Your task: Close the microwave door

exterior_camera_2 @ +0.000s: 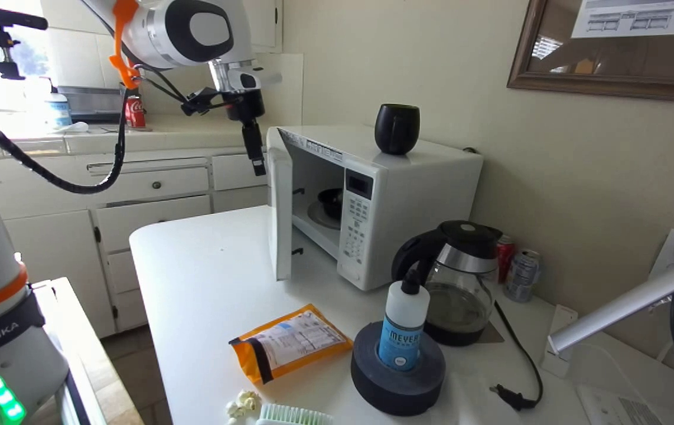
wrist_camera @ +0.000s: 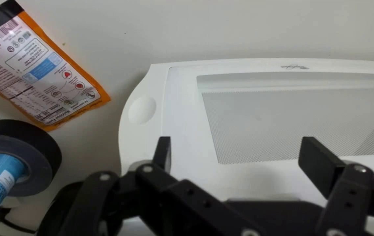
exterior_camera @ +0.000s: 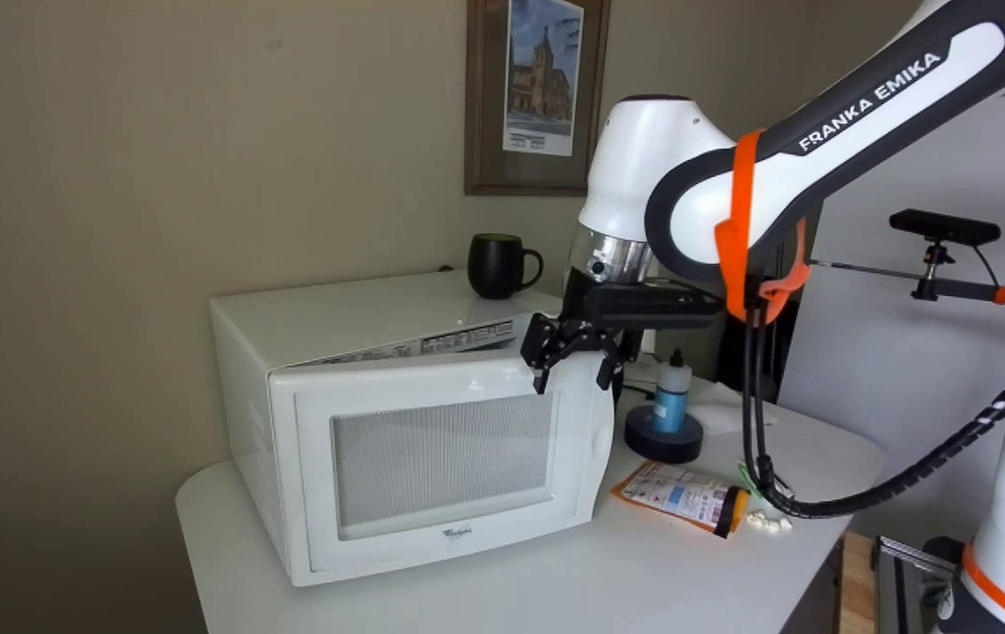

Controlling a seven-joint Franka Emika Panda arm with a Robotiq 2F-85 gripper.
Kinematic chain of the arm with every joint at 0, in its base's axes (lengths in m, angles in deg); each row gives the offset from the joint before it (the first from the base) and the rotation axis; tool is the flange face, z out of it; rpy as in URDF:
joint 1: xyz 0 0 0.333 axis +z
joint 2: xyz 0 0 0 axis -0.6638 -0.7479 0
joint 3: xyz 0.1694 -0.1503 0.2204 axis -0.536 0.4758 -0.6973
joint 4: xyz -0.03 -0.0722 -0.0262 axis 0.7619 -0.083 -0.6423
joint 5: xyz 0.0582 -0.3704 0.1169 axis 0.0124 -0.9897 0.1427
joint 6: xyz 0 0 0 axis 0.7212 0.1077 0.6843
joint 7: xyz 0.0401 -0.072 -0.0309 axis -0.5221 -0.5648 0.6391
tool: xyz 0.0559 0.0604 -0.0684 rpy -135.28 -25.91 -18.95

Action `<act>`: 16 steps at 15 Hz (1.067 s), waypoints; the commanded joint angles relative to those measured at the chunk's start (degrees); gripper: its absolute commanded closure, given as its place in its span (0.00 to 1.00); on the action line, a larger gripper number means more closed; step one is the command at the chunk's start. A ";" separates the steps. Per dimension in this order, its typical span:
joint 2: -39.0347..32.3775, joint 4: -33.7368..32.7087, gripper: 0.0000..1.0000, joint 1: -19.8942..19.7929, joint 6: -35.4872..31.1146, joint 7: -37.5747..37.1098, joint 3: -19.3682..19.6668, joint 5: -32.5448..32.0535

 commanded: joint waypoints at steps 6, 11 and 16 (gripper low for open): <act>-0.99 0.02 0.00 -0.26 -2.49 0.02 0.82 -1.66; -3.78 -1.32 0.00 -5.73 -8.54 -0.50 -0.46 -13.61; -9.06 -4.87 0.00 -7.10 -10.21 1.48 1.06 -20.41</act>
